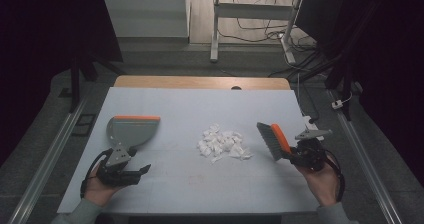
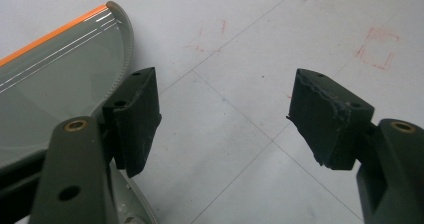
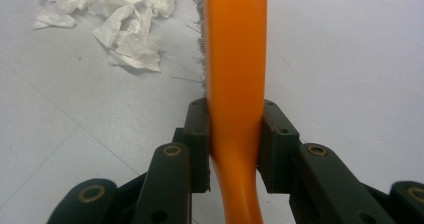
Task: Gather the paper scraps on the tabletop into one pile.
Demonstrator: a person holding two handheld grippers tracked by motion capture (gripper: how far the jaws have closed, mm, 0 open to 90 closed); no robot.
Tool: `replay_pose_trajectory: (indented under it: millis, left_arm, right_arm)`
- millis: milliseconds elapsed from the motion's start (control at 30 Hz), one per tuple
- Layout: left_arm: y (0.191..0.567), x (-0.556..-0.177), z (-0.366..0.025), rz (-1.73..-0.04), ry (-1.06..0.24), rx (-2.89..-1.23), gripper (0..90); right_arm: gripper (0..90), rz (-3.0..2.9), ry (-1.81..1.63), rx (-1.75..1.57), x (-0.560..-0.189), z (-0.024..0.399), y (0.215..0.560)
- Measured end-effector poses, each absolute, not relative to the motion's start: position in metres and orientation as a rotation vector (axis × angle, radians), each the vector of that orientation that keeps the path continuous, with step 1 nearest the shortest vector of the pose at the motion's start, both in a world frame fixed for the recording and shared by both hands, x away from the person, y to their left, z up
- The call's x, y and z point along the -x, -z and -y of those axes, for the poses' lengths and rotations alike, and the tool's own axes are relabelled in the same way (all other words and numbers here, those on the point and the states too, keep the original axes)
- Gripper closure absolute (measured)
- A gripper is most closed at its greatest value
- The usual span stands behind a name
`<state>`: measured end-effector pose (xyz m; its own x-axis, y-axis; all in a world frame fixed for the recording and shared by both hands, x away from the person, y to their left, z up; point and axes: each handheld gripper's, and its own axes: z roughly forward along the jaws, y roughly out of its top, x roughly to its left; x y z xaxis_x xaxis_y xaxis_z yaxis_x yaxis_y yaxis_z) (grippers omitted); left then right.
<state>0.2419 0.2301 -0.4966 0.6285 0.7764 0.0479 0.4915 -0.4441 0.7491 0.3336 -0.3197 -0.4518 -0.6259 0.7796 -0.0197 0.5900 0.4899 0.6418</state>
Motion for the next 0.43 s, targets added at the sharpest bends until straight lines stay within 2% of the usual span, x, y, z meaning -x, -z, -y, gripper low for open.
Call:
replay_pose_trajectory:
  millis: [433]
  left_arm:
    - [0.4965, -0.242, -0.231, -0.991, -0.509, -2.125, 29.1]
  right_arm:
    - [69.4, -2.424, -0.872, -1.134, -0.3323, 0.317, 0.4536]
